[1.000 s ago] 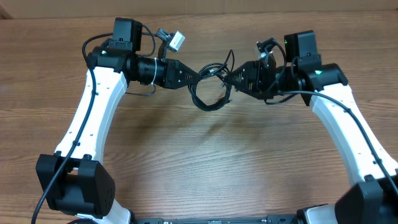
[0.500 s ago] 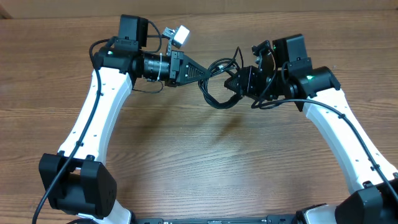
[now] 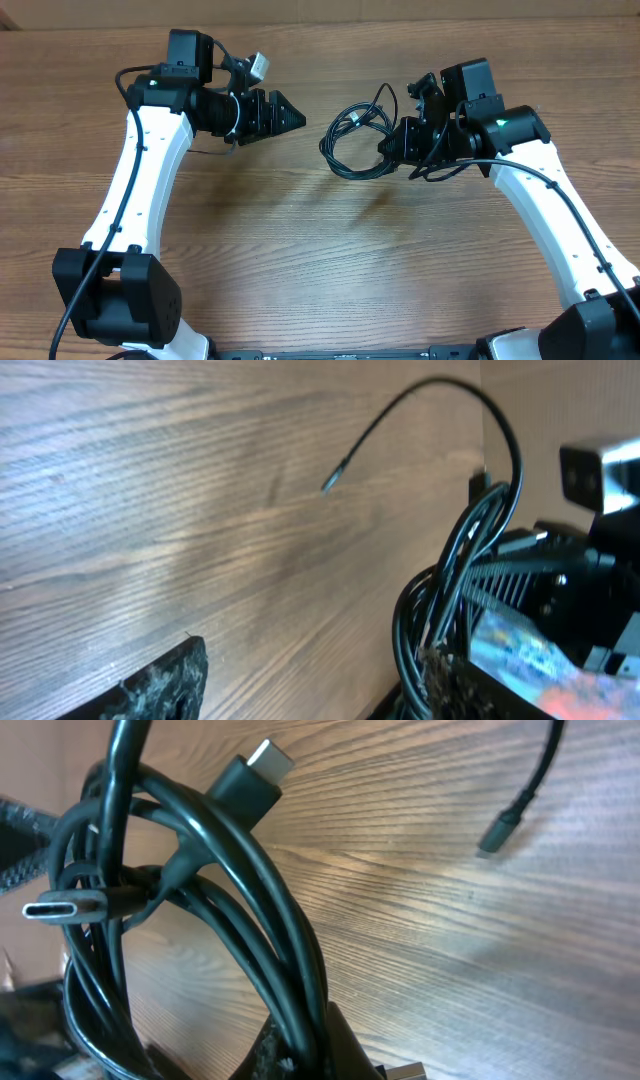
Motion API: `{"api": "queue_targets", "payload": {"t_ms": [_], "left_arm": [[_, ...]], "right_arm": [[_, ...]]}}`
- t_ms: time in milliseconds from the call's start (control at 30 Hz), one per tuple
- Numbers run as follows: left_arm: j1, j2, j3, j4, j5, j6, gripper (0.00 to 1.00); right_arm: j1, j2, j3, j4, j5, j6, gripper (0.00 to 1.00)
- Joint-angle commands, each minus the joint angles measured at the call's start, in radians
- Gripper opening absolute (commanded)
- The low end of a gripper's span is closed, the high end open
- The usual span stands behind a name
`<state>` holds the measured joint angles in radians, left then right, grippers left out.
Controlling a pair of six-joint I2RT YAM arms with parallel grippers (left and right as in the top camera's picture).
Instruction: Untangle cables
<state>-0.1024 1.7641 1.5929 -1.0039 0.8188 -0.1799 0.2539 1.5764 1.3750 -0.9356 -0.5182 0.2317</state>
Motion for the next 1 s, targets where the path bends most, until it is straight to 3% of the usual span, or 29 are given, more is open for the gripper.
{"api": "queue_targets", "payload": {"t_ms": [0,100,300,367,533,800,967], "left_arm": [[-0.029,0.0,0.013,-0.042,0.021,0.126,0.67],[-0.028,0.005,0.013,-0.046,0.03,0.18,0.68],[-0.016,0.077,0.013,-0.013,0.401,0.315,0.68],[-0.008,0.088,0.013,-0.026,0.486,0.345,0.7],[-0.022,0.091,0.013,-0.164,0.406,0.45,0.68],[-0.051,0.093,0.013,-0.204,0.63,0.445,0.62],[-0.04,0.093,0.013,-0.265,0.662,0.435,0.6]], "right_arm": [[-0.002,-0.028,0.11,-0.015,-0.072,-0.264,0.04],[-0.002,-0.029,0.196,-0.091,-0.09,-0.453,0.04],[-0.002,-0.032,0.202,-0.154,-0.142,-0.595,0.04],[-0.003,-0.032,0.202,-0.165,-0.164,-0.603,0.04],[-0.003,-0.032,0.202,-0.166,-0.246,-0.603,0.04],[-0.003,-0.032,0.202,-0.148,-0.246,-0.599,0.04],[-0.003,-0.032,0.202,-0.148,-0.246,-0.598,0.04]]}}
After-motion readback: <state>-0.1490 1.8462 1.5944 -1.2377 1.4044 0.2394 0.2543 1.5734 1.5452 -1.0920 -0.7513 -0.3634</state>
